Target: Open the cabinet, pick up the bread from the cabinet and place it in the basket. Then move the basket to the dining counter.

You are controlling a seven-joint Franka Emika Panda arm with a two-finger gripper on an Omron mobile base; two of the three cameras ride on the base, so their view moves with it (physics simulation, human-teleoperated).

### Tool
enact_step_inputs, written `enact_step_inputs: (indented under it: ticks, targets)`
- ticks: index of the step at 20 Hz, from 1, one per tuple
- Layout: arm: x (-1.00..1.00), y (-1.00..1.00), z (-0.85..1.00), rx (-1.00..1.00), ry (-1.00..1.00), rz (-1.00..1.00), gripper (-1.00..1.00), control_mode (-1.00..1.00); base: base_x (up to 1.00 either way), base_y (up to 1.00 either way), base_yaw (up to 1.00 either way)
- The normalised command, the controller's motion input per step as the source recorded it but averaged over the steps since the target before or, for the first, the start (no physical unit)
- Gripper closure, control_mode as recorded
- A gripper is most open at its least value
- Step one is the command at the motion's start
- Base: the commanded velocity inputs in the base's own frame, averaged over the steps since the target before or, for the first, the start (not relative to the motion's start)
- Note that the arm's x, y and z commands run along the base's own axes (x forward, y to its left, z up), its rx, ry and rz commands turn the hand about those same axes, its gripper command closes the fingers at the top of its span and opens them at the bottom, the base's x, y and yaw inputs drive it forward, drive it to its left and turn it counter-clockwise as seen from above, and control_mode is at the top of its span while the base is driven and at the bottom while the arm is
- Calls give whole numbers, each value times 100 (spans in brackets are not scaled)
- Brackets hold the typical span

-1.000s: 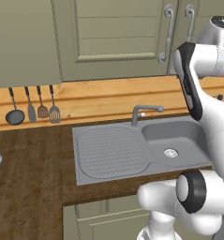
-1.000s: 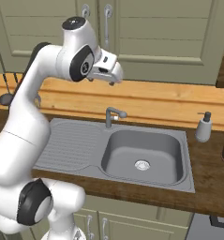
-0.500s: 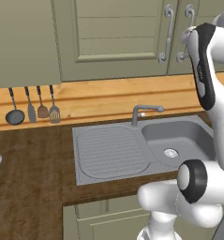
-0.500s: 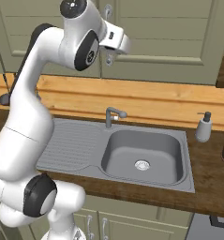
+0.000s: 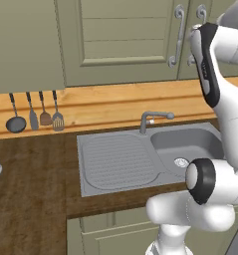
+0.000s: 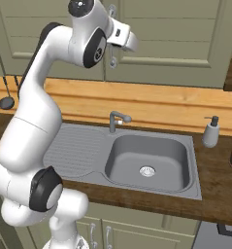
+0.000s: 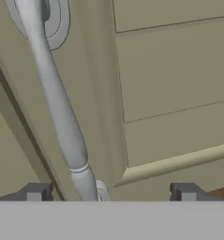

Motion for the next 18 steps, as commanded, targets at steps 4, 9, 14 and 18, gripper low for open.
enact_step_inputs:
  ticks: [4,9,14,18]
  targets:
    - [19,25,0,0,-9,5,-100,-100,0,0,0]
    - [31,8,0,0,-2,3,-100,-100,0,0,0]
    - [50,-13,-2,0,0,0,-100,-100,0,0,0]
    - [35,-4,-2,0,-2,0,-100,-100,0,0,0]
